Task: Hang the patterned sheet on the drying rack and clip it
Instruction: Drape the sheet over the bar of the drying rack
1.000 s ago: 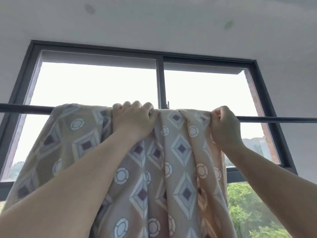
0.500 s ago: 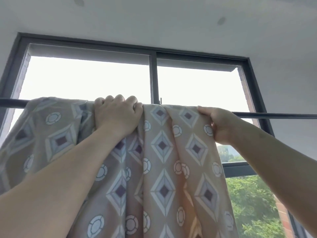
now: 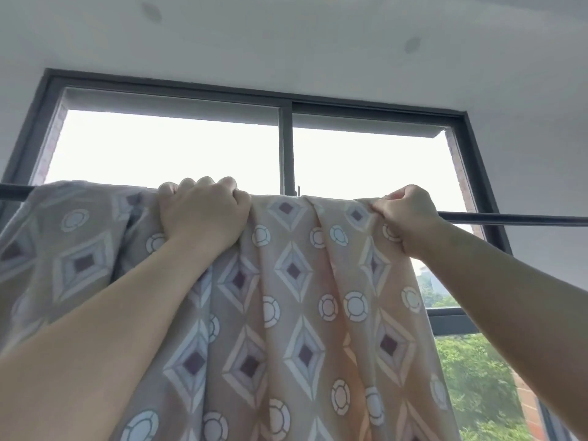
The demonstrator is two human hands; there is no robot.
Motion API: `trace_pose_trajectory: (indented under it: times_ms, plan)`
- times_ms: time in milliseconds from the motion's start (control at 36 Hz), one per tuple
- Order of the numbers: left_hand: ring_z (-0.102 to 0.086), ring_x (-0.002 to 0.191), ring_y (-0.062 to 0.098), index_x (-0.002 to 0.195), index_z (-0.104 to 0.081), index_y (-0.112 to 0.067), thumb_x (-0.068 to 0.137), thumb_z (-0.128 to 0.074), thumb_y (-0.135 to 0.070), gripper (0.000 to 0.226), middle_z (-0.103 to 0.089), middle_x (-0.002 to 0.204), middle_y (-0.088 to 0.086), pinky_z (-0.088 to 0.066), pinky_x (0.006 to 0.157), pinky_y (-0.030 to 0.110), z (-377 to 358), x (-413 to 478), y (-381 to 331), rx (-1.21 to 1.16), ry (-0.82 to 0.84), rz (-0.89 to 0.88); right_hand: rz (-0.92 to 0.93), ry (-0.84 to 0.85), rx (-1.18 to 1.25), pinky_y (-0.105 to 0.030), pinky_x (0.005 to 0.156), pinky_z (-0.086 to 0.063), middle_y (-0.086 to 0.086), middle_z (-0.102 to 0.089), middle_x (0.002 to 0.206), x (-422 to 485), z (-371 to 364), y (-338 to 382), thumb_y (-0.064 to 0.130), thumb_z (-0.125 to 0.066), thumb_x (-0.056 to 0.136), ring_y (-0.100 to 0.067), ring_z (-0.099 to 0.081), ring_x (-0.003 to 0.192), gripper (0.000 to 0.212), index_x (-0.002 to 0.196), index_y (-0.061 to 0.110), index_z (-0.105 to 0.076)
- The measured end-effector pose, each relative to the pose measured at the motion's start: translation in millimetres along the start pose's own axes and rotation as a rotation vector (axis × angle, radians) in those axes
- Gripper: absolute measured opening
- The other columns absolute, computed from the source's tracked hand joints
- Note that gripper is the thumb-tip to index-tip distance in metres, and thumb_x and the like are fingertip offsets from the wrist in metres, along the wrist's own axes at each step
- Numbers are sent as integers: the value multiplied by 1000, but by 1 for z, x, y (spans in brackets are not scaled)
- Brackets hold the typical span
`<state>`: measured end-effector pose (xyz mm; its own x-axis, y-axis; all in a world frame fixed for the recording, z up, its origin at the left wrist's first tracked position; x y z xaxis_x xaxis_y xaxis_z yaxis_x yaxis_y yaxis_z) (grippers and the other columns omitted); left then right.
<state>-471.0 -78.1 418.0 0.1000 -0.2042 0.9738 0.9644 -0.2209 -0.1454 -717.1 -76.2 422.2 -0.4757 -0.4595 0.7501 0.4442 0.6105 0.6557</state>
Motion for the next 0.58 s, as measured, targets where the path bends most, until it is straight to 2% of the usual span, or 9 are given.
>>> trace_pose_trajectory:
  times_ms: [139,250,361,444,500,583]
  plan:
    - [-45,98,27,87,-50,-19,92,-24,-28,28,-47,85,2,-26,97,43,-2,1,0,-3,27,-33,194,41,-297,-31,72,-47,-1,-57,77,-7,11,3,18,-65,86,-20,-56,82,16,74,12,-55]
    - [-45,93,24,90,-56,-18,92,-24,-27,33,-50,86,1,-25,95,42,-7,4,-3,-13,29,-65,396,-3,-598,-30,71,-44,-4,-56,84,-6,10,9,12,-52,91,-24,-54,82,11,81,11,-57]
    - [-40,85,20,93,-57,-18,95,-23,-34,38,-49,85,-1,-25,92,41,-11,11,-6,-27,41,-97,413,-52,-687,-37,73,-47,-5,-56,84,4,2,6,15,-42,93,-27,-55,82,12,84,11,-49]
    - [-46,81,22,84,-52,-19,96,-18,-45,45,-53,78,0,-25,90,40,-14,16,-8,-20,53,-114,400,-66,-719,-37,73,-45,-6,-55,86,10,-4,-2,17,-38,94,-27,-54,82,12,93,9,-47]
    - [-48,75,22,79,-52,-15,96,-16,-48,51,-51,67,0,-25,86,39,-18,20,-7,7,27,-114,370,-74,-710,-36,73,-43,-6,-53,88,16,-6,-8,18,-36,95,-28,-53,84,15,98,7,-47]
    - [-49,71,23,73,-55,-13,96,-14,-48,58,-50,63,1,-25,84,38,-25,20,-6,29,25,-120,320,-92,-708,-35,71,-40,-6,-52,89,26,-5,-19,19,-37,95,-28,-52,84,17,102,6,-46]
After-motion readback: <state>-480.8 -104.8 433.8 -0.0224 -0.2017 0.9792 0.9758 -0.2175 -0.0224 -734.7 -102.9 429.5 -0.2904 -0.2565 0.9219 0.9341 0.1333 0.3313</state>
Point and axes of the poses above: each hand's wrist, its own x-axis towards the middle knuckle, its own z-axis out of the back of the hand, y = z × x, the point moved 2 cm from there along x, towards the middle knuckle
